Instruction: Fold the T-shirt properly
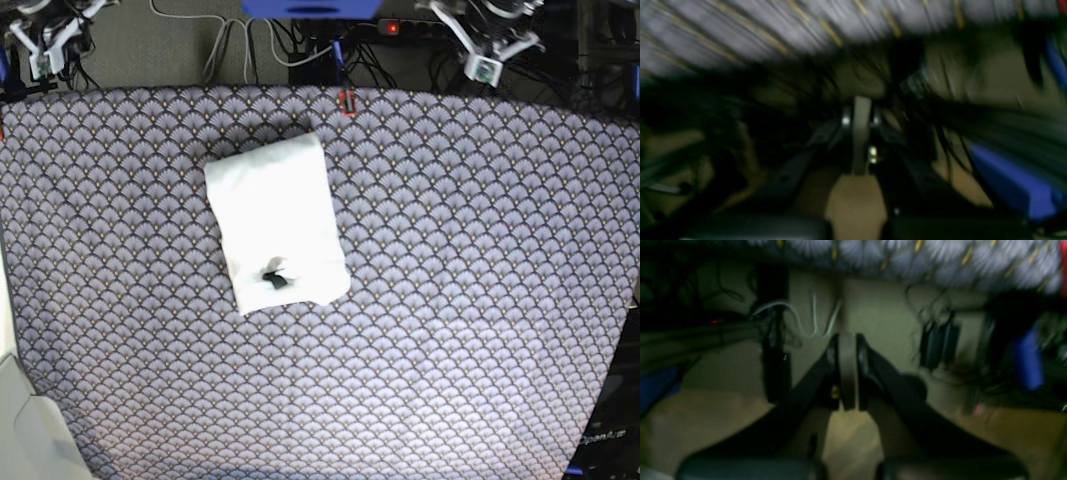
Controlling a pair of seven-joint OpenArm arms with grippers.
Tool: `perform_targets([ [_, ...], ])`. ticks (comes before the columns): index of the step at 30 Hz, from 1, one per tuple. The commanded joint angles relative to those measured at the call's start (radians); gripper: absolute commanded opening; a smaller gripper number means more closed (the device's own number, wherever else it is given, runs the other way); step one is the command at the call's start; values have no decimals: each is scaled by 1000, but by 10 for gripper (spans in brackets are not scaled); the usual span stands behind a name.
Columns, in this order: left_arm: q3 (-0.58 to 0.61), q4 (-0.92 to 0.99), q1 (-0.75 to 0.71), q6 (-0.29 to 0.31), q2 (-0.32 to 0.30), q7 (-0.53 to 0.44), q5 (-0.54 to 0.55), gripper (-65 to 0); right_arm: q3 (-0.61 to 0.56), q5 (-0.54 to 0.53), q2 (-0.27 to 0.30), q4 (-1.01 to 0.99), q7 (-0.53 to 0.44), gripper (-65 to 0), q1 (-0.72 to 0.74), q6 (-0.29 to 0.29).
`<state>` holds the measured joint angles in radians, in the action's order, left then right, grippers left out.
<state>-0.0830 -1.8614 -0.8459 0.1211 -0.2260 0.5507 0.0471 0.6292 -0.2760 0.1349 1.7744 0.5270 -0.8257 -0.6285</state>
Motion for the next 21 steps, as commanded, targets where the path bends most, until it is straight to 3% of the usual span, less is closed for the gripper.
perform_targets([
  [1,19,38,-3,-4,-19,-11,0,-645,-2,1,10,-40,-31,-650,-4,-1],
  [6,145,458,169,-5,-17,-34,9,-645,-84,160,29,-499,-235,-650,131,0],
  [11,187,892,370,-5,20,-249,10,-645,-171,338,73,-1123,-563,-650,368,34],
  [12,185,978,408,-5,27,-284,10,-645,-187,375,87,-1250,-643,-650,414,89],
  [16,182,1339,592,-5,70,-373,10,-645,-291,482,102,-1602,-896,-650,556,411],
  [19,182,1574,706,-5,103,-485,10,-645,-366,536,81,-1668,-945,-650,612,626],
  [21,180,1684,759,-7,116,-545,10,-645,-395,550,53,-1665,-945,-650,627,717],
])
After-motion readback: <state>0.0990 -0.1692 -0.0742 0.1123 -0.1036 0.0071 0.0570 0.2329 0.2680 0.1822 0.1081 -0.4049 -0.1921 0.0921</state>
